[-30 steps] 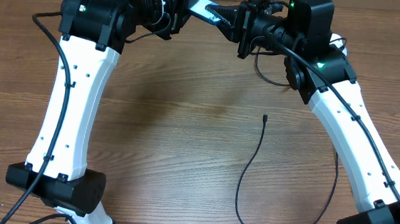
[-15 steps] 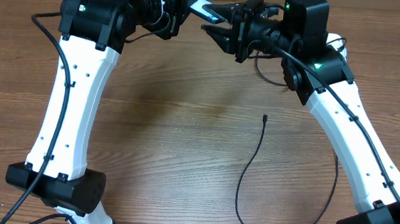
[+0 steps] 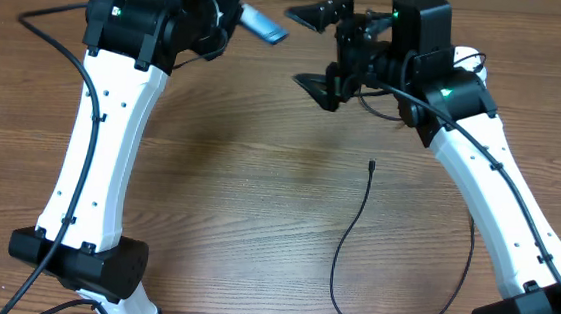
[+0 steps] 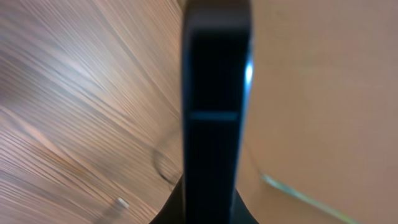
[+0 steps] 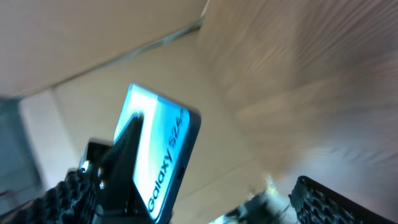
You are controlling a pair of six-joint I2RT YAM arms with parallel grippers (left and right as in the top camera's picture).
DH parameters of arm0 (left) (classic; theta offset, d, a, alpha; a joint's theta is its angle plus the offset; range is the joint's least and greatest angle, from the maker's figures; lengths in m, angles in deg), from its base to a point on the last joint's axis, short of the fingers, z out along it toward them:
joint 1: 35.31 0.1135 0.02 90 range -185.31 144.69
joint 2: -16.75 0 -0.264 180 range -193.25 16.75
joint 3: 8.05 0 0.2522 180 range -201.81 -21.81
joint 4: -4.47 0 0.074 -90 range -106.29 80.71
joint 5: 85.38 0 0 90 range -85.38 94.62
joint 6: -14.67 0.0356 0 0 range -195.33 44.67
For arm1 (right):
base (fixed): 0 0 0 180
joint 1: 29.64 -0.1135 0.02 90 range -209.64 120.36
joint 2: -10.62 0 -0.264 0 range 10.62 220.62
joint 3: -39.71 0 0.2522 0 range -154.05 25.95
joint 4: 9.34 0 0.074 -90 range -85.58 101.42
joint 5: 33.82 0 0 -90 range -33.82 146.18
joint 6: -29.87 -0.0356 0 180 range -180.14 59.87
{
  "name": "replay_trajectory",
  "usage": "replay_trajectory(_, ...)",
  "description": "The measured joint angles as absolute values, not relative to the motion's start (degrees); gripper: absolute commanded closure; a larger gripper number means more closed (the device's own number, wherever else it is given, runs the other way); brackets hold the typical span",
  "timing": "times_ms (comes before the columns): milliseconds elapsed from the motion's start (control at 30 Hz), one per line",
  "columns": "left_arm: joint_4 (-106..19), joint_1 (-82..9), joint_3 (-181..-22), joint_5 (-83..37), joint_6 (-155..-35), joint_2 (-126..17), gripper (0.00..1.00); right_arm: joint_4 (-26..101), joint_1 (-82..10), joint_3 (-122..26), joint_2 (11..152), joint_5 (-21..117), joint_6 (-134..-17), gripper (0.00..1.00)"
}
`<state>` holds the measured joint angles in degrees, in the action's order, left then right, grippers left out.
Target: Plug charger to phone and switch on socket
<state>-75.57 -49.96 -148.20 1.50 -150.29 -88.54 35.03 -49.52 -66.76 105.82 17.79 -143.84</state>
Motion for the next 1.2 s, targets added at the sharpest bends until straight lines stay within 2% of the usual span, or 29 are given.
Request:
replay_trajectory(233,-83.31,-49.96,-145.6,18.35,-139.62,-88.54,0.96,54.22,-46.94,-66.84,105.82,33.57,-122.46,0.0)
replay_trajectory(433,-81.37,-49.96,-139.46,20.47,-126.64,-88.65,0.96,73.13,-46.94,-66.89,105.82,56.33,-109.21,0.0)
replay_trajectory(533,-76.14,-49.94,-136.64,13.72,-117.94,-88.83,0.96,75.82,-46.92,-66.69,105.82,61.88,-107.23,0.0)
replay_trajectory(633,-73.06,-49.96,-134.95,0.45,-108.26,-89.7,0.96,75.99,-46.92,-65.38,105.82,65.26,-105.3,0.0)
replay_trajectory(800,-76.58,-49.96,-134.54,-16.62,-97.46,-93.33,0.96,75.4,-46.94,-60.68,105.82,67.36,-103.97,0.0)
replay_trajectory(1067,-76.54,-49.85,-134.32,-32.42,-88.17,-101.16,0.96,75.18,-46.92,-58.17,105.82,68.06,-98.64,0.0)
replay_trajectory(1200,-76.51,-49.68,-134.21,-36.4,-85.79,-104.37,0.96,75.38,-46.92,-56.68,105.82,68.06,-97.35,0.0)
